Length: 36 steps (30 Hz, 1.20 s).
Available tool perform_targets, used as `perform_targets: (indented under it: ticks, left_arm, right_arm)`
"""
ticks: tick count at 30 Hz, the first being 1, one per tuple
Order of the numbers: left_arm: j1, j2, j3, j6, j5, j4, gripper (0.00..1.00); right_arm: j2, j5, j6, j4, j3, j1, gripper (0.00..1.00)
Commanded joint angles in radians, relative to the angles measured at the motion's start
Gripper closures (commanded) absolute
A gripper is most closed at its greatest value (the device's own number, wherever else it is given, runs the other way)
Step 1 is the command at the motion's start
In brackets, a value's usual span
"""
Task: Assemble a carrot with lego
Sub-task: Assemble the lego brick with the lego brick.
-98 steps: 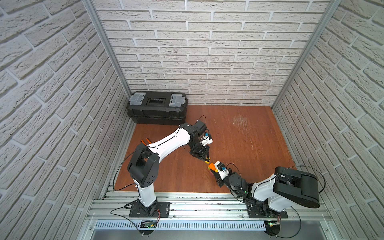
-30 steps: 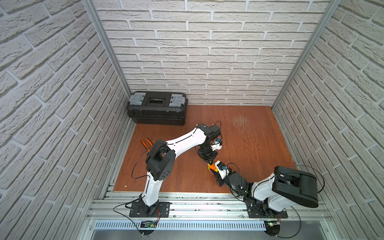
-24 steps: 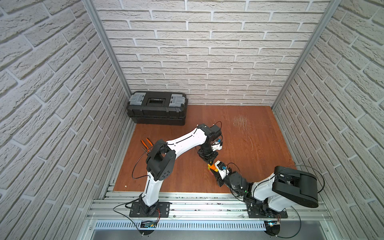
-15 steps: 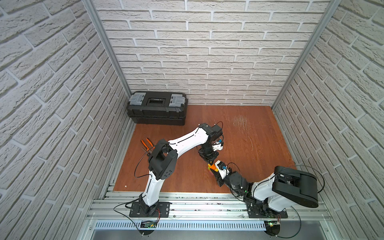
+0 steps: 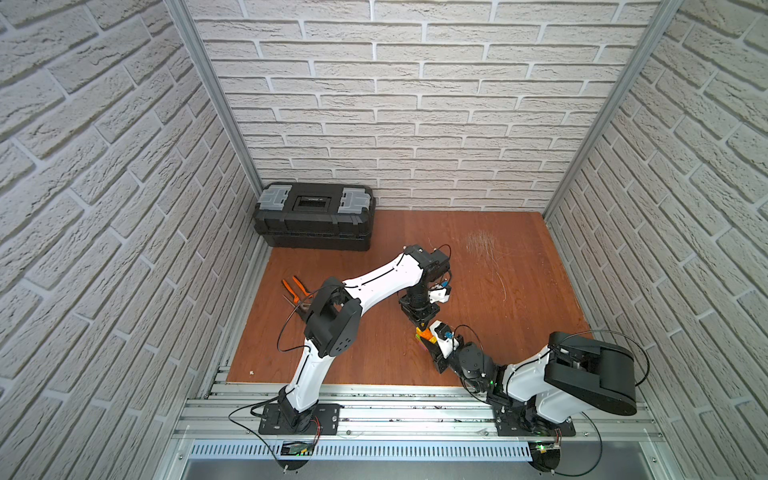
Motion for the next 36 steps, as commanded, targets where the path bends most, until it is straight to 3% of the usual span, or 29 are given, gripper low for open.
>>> perform_targets:
  ticks: [1, 13, 33, 36]
  left_arm:
    - [-0.027, 0.065, -0.001, 0.019, -0.026, -0.041, 1.00]
    - [-0.060, 0.114, 0.004, -0.003, -0.060, -0.043, 1.00]
    - [-0.065, 0.143, 0.005, -0.019, -0.008, -0.003, 1.00]
    - [-0.064, 0.135, 0.004, -0.029, -0.029, 0.010, 0.88]
  right_arm:
    - [0.010, -0.017, -0.001, -0.002, -0.012, -0.005, 0.96]
    - [0.018, -0.024, 0.001, 0.003, -0.012, -0.008, 0.96]
    - [-0.008, -0.028, -0.011, -0.033, -0.009, -0.007, 0.94]
    - [-0.011, -0.028, -0.011, -0.036, -0.007, -0.007, 0.94]
